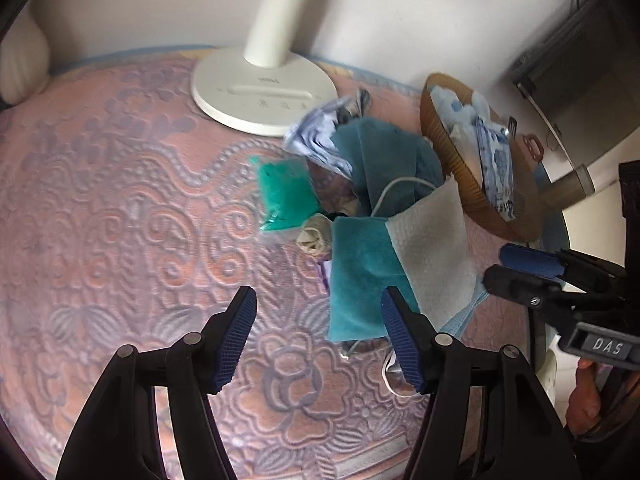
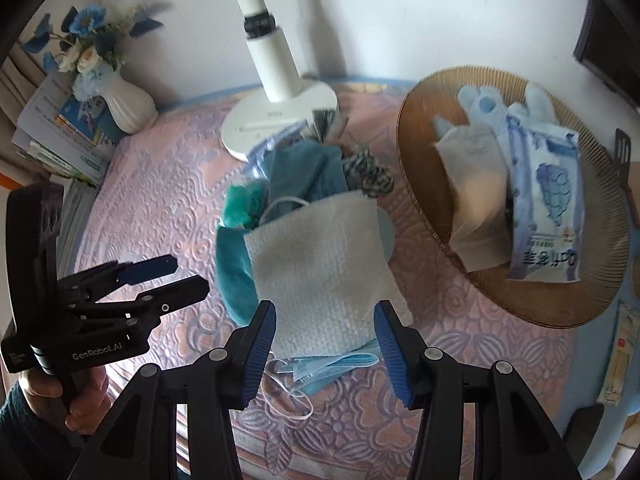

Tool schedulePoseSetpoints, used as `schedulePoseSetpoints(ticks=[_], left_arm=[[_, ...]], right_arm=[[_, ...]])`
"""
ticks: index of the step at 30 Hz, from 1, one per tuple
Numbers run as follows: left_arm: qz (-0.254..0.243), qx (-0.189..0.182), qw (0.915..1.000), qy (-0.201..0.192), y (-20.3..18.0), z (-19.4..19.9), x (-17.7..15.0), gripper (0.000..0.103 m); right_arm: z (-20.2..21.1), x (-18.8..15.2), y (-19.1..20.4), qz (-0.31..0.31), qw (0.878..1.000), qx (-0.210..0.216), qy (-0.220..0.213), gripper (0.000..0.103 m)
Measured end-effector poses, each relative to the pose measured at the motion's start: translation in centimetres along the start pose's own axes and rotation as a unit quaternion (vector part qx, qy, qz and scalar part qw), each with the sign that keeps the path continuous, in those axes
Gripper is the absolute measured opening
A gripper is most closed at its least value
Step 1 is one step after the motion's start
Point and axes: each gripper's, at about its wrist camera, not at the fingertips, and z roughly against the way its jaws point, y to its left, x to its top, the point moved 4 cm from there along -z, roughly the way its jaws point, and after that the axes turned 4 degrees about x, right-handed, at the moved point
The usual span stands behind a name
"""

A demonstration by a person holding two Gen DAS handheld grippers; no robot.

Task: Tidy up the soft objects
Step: 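Grasp the white towel with the right tool while the left tool grasps the teal cloth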

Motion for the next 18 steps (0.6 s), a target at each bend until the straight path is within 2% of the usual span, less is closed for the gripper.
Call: schedulePoseSetpoints(ticks=[6, 9, 12, 14, 16, 18], left_arm=[[0.009, -0.042, 0.9987, 0.027, -0.2, -2.1, 0.4, 0.058], [0.01, -0.048, 0.9983, 0.033, -0.3, -2.6, 0.6, 0.056], [0.007, -0.053, 0.9978, 0.04, -0.5, -3.1, 0.7, 0.05], [0.004, -0.057, 0.9975, 0.041, -0.7, -3.1, 0.7, 0.04], [-0.002, -0.058, 0.9974, 0.042, -1.1, -3.2, 0.6, 0.032], [-0.007, -0.054, 0.9978, 0.037, -1.3, -3.1, 0.6, 0.028]], right_arm=[[-2.4, 0.4, -0.6, -0.006, 1.0, 0.002, 0.023, 0.05], [-3.0, 0.7, -0.7, -0.004, 1.0, 0.001, 0.029, 0.05], [-3.5, 0.8, -0.8, -0.008, 0.999, 0.006, 0.034, 0.05], [-3.6, 0.7, -0.7, -0.006, 0.999, 0.007, 0.033, 0.049], [-3.5, 0.7, -0.6, -0.001, 1.0, 0.004, 0.03, 0.044], [-3.5, 0.7, -0.5, 0.002, 1.0, 0.004, 0.029, 0.042]])
